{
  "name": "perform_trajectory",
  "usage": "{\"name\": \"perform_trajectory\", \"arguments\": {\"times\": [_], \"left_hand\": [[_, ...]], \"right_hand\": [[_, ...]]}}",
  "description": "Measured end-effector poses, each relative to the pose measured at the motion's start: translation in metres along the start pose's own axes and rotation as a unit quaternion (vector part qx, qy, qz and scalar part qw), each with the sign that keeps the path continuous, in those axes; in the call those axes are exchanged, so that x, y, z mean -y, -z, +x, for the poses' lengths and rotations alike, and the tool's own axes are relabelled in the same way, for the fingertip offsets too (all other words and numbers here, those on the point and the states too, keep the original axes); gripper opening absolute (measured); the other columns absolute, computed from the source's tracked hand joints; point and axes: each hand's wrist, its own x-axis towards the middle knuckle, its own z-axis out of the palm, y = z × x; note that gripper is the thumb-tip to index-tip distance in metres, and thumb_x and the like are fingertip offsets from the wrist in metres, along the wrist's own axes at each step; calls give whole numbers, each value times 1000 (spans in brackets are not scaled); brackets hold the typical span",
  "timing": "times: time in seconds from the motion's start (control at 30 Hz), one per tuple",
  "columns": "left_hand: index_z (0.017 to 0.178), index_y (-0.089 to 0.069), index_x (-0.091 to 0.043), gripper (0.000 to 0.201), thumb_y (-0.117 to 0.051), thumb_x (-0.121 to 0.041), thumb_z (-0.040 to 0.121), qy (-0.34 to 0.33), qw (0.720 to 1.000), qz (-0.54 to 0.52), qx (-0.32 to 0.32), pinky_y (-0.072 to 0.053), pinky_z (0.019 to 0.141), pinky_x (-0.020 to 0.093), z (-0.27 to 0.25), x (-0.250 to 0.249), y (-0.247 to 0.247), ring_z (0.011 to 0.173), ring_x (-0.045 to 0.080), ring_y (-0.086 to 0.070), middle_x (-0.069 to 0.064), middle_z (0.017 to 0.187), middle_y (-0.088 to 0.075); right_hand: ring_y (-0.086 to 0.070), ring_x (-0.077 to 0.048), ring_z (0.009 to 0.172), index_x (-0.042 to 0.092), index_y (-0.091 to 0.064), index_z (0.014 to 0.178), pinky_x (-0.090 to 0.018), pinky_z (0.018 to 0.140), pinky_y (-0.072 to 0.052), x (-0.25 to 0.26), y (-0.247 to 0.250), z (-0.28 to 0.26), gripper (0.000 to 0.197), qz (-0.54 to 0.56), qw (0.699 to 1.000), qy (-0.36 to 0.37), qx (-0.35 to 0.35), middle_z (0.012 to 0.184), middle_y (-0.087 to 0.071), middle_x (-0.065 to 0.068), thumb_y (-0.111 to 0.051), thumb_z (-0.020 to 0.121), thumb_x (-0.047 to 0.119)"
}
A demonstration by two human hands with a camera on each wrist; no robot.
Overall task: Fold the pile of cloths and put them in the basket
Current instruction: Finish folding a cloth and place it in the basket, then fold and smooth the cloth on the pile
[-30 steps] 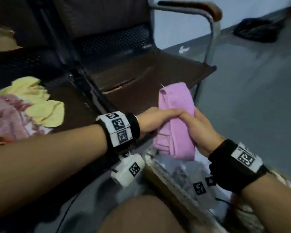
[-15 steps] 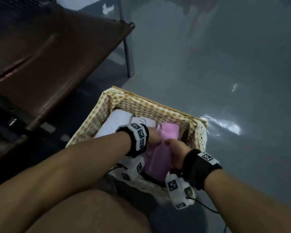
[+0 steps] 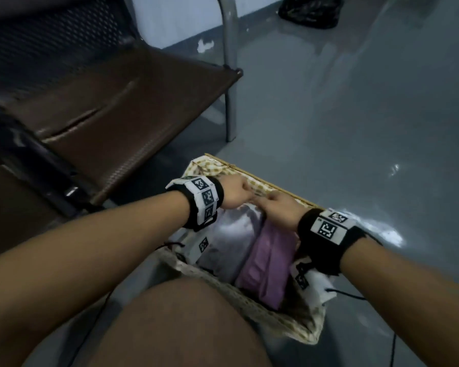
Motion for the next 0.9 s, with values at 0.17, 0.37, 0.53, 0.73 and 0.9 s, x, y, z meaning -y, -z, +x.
{"name": "perform_trajectory", "arguments": {"times": [0.17, 0.37, 0.53, 0.73, 0.9], "left_hand": [[116, -68, -23, 25, -58, -30, 94, -8, 990, 32, -140, -44, 87, 25, -78, 43, 87, 110, 20, -62, 1, 118, -70], [112, -67, -28, 22, -59, -34, 93, 85, 967, 34, -238, -49, 88, 30, -209, 139, 154, 101, 15, -61, -5, 110, -69], [113, -66, -26, 24, -58, -35, 93, 193, 938, 62, -282, -48, 83, 28, -315, 227, 155, 101, 19, -64, -1, 110, -71], [127, -58, -20, 41, -56, -41, 92, 355, 904, 76, -225, -47, 89, 32, -419, 331, 107, 112, 28, -60, 8, 124, -65], [142, -40, -38, 68, -59, -59, 80, 492, 846, 118, -167, -30, 112, 50, -481, 386, 73, 140, 36, -32, 5, 150, -42]], "right_hand": [[-58, -22, 83, 6, -69, 93, -30, 68, -41, 112, -4, 1, 34, -17, 988, 149, 28, 87, -64, -8, -49, 101, 32], [-68, -27, 87, 23, -64, 87, -53, 94, -53, 264, -64, 11, 17, -35, 948, 292, 120, 91, -73, -8, -58, 84, 38], [-71, -30, 88, 23, -67, 85, -55, 92, -55, 376, -154, -13, 10, -93, 899, 384, 191, 91, -74, -8, -61, 92, 27], [-66, -23, 87, 15, -72, 101, -30, 81, -51, 453, -267, -62, 18, -246, 816, 472, 226, 88, -74, -3, -61, 94, 27], [-65, -30, 104, 9, -72, 114, -37, 92, -52, 463, -339, -90, 34, -313, 777, 482, 257, 111, -73, -12, -60, 96, 35]]}}
